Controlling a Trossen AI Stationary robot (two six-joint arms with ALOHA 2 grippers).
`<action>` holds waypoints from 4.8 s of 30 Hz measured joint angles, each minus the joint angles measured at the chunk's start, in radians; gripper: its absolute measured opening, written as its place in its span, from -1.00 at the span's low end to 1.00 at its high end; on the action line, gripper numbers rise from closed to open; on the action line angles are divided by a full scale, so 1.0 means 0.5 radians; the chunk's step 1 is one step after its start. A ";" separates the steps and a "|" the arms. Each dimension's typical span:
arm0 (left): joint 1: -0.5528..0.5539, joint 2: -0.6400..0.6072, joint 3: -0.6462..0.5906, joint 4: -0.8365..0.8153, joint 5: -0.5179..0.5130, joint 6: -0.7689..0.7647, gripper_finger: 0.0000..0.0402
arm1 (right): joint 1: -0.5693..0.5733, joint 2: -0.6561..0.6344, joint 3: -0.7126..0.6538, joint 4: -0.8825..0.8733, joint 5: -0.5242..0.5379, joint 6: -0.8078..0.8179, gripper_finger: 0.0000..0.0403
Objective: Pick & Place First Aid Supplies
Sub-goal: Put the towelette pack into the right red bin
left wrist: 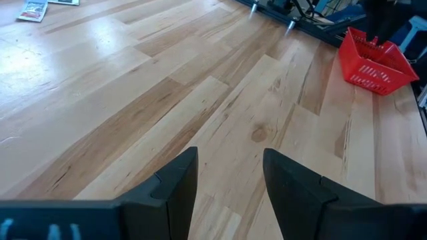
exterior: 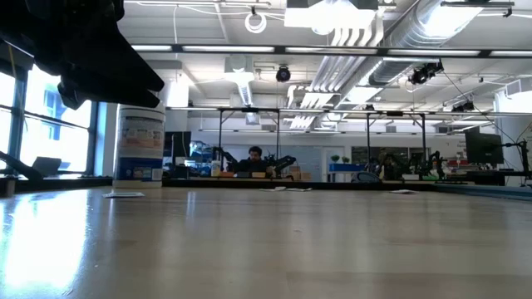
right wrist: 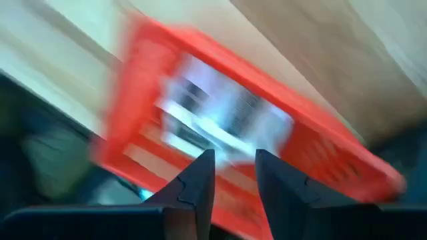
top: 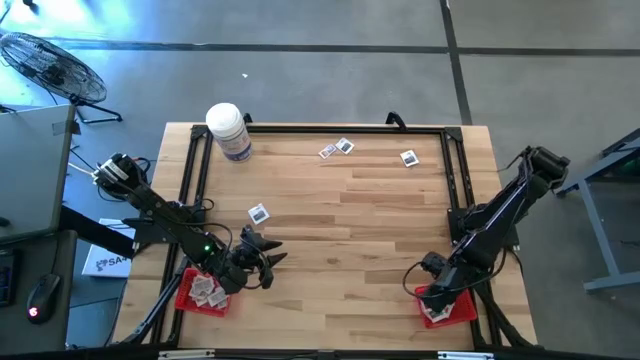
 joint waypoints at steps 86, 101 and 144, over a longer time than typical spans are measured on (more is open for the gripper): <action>0.000 0.000 0.000 -0.112 0.067 0.001 -0.16 | -2.836 0.404 -0.182 0.887 1.519 -1.316 -0.24; 0.000 0.000 -0.001 -0.114 0.071 0.001 -0.16 | -3.002 0.784 -0.133 0.976 1.426 -1.285 -0.24; -0.001 0.000 0.000 -0.105 0.076 -0.002 -0.16 | -1.036 0.568 -0.032 0.541 1.061 -1.866 -0.38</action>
